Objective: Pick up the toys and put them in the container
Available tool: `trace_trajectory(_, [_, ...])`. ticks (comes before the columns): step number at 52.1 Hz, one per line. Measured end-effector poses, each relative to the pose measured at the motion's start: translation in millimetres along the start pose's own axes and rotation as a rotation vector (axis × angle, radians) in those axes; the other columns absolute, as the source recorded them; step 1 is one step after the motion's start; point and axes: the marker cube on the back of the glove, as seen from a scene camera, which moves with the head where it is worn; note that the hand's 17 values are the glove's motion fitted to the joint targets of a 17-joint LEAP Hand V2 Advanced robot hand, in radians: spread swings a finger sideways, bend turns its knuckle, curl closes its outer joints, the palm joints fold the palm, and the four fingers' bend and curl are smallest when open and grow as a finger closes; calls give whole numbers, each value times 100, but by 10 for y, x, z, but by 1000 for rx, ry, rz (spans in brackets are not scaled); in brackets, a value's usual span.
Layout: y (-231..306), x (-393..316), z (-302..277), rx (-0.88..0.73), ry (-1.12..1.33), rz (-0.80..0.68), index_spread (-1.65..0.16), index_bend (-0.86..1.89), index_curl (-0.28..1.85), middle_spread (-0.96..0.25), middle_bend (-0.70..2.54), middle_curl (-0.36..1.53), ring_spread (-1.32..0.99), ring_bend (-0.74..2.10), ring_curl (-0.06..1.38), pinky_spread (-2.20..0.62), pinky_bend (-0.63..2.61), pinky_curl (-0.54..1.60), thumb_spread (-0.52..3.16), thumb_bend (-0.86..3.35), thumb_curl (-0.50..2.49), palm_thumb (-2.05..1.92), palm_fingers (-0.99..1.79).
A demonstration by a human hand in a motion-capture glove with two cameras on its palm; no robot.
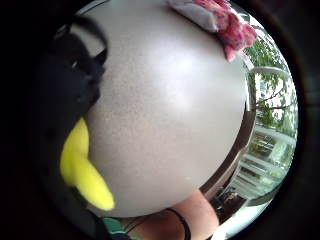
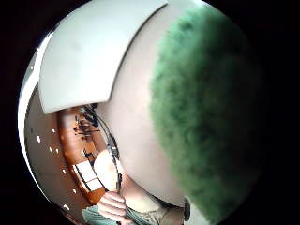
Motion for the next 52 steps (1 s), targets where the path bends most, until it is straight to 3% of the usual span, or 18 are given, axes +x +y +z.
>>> trace_trajectory(2, [16, 39, -13, 4, -13, 19, -30, 27, 33, -19, 57, 52, -27, 94, 48, -16, 78, 27, 121, 15, 56, 52, 91])
trace_trajectory(9, [-3, 132, -248, 62, 24, 45, -35, 52, 45, -23, 81, 66, -37, 104, 57, -26, 82, 32, 107, 13, 64, 55, 106])
trace_trajectory(22, [51, 159, -1015, 136, 88, 24, -38, 92, 72, -25, 110, 86, -50, 121, 73, -34, 85, 40, 86, 10, 78, 56, 99])
trace_trajectory(34, [57, -266, -2388, 224, 199, -56, -37, 106, 88, -23, 123, 95, -53, 130, 82, -36, 93, 48, 71, 9, 90, 57, 90])
trace_trajectory(39, [47, -407, -2693, 248, 227, -77, -36, 108, 93, -22, 127, 97, -54, 133, 85, -36, 96, 51, 66, 8, 94, 56, 87])
trace_trajectory(44, [79, -668, -3132, 317, 241, -165, -36, 110, 96, -22, 130, 98, -54, 135, 88, -36, 98, 54, 62, 7, 98, 56, 84])
trace_trajectory(52, [-175, -1678, -3718, 389, 240, -212, -35, 113, 101, -20, 134, 99, -54, 138, 91, -36, 101, 58, 56, 7, 104, 56, 81])
